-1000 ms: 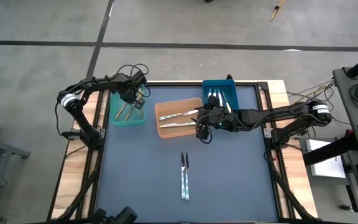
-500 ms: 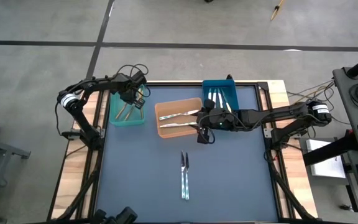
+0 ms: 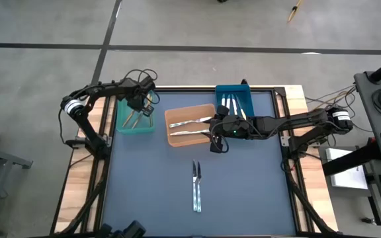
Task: Sort silverware by color (type)
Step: Put the gold knife into the green bin
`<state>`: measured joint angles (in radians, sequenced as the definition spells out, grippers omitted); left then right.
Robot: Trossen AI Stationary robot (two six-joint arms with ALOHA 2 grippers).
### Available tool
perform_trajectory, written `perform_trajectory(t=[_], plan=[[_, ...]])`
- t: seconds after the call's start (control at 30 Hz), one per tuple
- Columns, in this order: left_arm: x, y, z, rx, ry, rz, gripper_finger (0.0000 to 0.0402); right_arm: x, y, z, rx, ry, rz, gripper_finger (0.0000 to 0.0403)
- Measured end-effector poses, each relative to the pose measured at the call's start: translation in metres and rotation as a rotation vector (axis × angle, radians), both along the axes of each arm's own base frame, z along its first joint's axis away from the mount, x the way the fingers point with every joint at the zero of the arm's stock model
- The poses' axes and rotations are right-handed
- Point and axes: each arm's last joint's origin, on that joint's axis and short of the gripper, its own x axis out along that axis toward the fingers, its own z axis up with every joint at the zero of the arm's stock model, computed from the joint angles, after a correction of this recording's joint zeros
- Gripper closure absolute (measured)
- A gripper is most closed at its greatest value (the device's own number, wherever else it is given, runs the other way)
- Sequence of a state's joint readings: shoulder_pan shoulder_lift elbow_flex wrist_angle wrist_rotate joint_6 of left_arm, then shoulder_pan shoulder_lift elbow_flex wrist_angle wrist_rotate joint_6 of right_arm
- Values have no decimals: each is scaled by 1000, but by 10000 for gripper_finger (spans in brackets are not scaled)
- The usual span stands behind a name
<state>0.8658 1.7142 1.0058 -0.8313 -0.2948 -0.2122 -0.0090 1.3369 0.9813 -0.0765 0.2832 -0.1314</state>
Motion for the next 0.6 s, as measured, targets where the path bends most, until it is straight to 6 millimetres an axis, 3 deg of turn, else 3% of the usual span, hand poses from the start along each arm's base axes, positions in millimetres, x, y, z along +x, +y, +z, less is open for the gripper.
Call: perform_trajectory(t=[0.6], plan=[[-1,-3,-2,-29,-13,15,401,-1,0,-4,-17,17,9,197]])
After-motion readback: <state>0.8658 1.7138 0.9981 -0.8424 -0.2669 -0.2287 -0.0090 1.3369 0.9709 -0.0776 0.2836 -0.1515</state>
